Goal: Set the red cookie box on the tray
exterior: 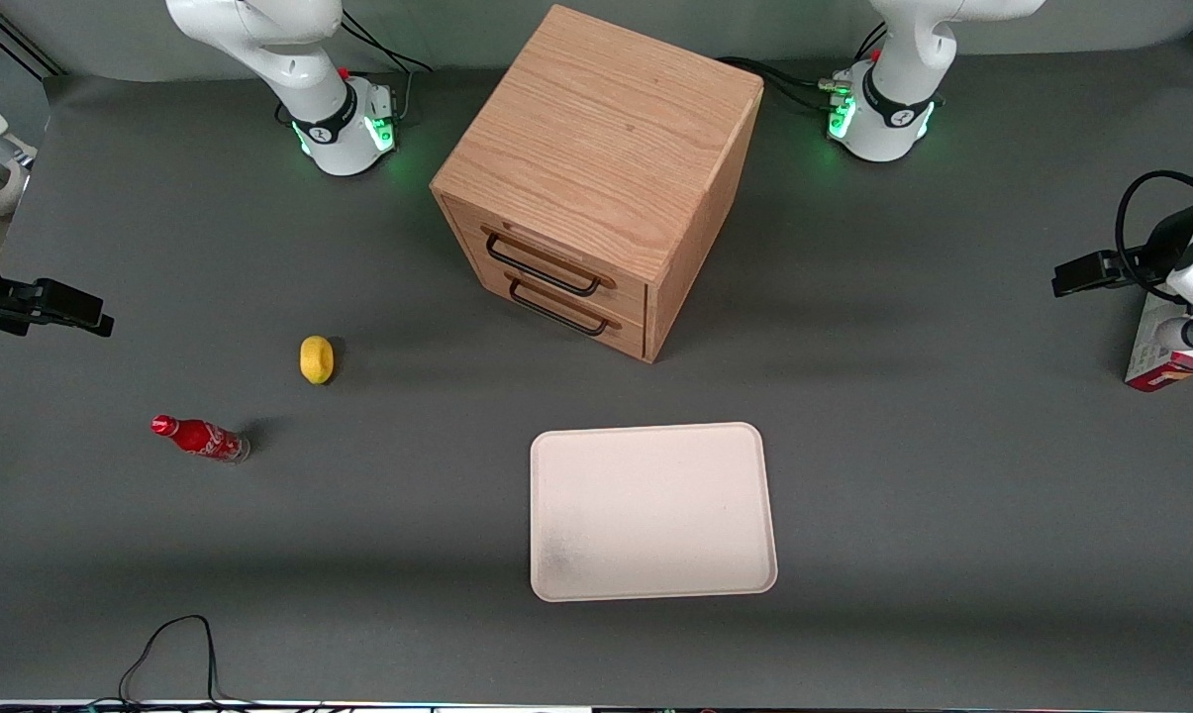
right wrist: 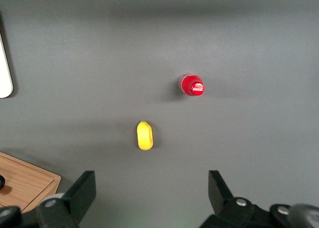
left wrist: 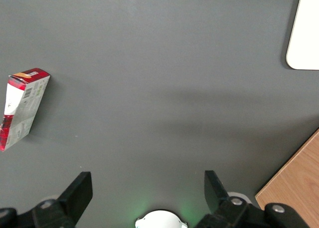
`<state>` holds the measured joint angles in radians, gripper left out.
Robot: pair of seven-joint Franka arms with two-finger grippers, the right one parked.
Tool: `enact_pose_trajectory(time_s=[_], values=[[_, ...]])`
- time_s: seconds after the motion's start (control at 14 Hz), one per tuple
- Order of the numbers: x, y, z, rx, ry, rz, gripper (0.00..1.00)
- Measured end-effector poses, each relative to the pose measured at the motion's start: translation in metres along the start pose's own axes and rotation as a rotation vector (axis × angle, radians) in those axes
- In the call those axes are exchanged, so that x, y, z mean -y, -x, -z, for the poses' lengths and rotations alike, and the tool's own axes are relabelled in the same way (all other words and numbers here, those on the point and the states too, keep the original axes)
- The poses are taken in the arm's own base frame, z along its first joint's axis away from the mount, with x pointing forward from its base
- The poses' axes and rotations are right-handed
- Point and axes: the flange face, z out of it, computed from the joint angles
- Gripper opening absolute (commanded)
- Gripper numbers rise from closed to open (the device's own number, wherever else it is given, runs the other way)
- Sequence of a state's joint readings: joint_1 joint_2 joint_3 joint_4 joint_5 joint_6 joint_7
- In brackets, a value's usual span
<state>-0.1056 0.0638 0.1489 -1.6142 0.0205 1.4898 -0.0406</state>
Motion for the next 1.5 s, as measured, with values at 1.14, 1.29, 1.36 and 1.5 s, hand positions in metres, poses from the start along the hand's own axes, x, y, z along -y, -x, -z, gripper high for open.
enact_pose_trajectory(time_s=[1.14, 1.29, 1.36, 1.5], values=[[0.126, -0.005, -0.024, 0.035, 0.033, 0.036, 1.0], [0.19, 0.005, -0.033, 0.034, 0.036, -0.017, 0.99], [0.224, 0.011, -0.039, 0.026, 0.033, -0.056, 1.0], [0.287, 0.023, -0.054, -0.001, 0.023, -0.15, 1.0]])
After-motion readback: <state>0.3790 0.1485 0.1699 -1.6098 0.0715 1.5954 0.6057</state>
